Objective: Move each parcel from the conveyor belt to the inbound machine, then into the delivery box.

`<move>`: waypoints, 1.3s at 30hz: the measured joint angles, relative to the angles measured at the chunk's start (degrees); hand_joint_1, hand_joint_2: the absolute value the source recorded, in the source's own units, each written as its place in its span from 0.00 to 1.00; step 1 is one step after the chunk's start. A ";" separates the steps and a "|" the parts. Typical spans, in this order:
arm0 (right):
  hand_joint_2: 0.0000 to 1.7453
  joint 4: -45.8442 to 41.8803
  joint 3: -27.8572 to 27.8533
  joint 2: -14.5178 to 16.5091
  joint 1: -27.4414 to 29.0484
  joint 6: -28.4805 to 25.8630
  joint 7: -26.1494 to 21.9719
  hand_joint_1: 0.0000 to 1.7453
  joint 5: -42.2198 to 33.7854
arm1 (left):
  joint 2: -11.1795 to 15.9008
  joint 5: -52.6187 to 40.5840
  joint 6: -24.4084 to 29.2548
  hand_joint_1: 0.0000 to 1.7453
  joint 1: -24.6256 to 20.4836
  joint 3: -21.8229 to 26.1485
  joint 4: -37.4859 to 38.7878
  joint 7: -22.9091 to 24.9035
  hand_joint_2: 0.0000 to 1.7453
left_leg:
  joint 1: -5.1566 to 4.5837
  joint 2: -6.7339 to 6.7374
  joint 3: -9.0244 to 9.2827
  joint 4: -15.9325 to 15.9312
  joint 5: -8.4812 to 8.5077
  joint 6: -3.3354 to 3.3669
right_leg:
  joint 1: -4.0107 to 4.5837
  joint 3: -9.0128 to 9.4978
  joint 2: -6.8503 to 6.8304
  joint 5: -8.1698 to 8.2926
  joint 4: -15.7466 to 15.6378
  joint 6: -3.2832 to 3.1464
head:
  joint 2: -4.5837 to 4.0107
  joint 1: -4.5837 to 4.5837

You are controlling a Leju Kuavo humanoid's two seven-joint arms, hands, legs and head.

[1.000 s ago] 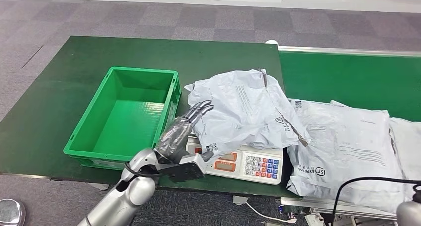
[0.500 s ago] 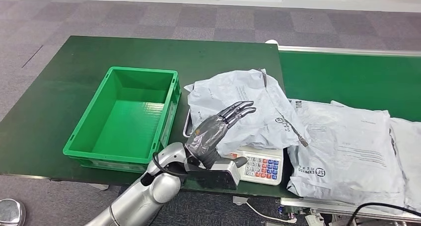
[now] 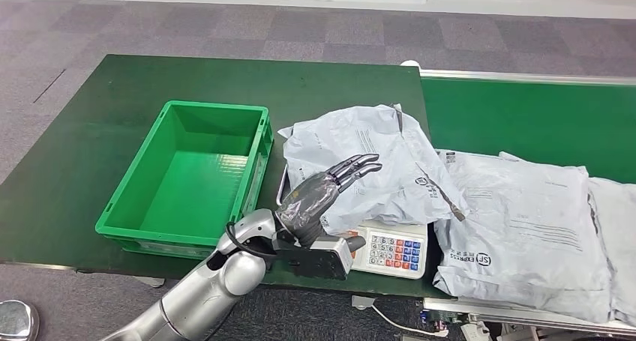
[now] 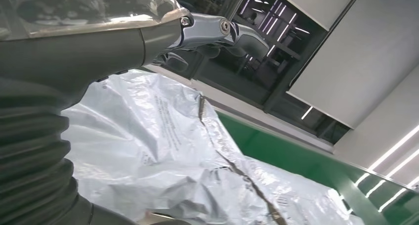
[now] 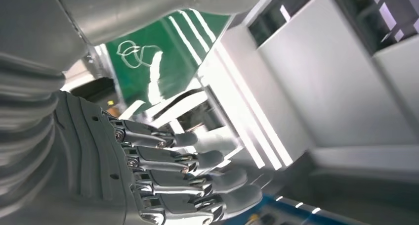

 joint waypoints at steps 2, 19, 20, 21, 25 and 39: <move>1.00 0.52 1.48 -0.66 -0.07 -1.92 2.55 0.00 0.85 | 0.99 0.00 0.37 0.00 0.14 0.01 0.10 -0.64 1.00 | 0.01 0.00 0.01 0.00 0.00 0.00 | 0.01 0.00 0.00 0.00 0.00 0.00 | 0.00 0.00; 1.00 5.02 6.53 -5.36 -1.65 0.93 5.72 0.00 -0.32 | 5.43 -0.03 1.98 0.00 2.17 0.18 0.10 -1.06 1.00 | 0.00 -0.02 -0.18 -0.01 0.00 0.00 | 0.00 0.01 -0.02 0.00 0.00 0.00 | 0.00 0.00; 1.00 5.67 7.06 -5.62 -2.25 1.43 5.77 0.00 -0.66 | 5.58 -0.05 2.25 0.00 2.39 0.23 0.02 -1.02 1.00 | 0.00 0.02 -0.29 -0.02 -0.02 -0.01 | 0.00 0.02 0.02 -0.01 0.00 0.00 | 0.00 0.00; 1.00 6.60 7.76 -5.98 -3.10 1.91 5.97 0.00 -0.91 | 5.76 -0.09 2.55 0.00 2.72 0.33 -0.12 -0.99 1.00 | 0.00 0.08 -0.38 -0.03 -0.04 -0.01 | 0.00 0.02 0.07 -0.01 0.00 -0.01 | 0.00 0.00; 1.00 12.62 11.15 -8.10 -7.53 2.62 7.60 0.00 -0.64 | 6.30 -0.52 3.38 0.00 4.32 1.06 -0.75 -1.38 1.00 | -0.01 0.19 -0.05 0.00 0.01 0.03 | -0.02 -0.03 0.18 0.05 0.00 0.02 | 0.00 0.00; 1.00 24.76 18.28 -12.13 -15.27 5.69 8.66 0.00 0.42 | 7.25 -1.20 3.97 0.00 6.70 2.76 -2.60 -1.42 1.00 | -0.01 0.04 -0.04 0.00 0.05 0.06 | -0.01 -0.05 0.03 0.07 0.00 0.01 | 0.00 0.00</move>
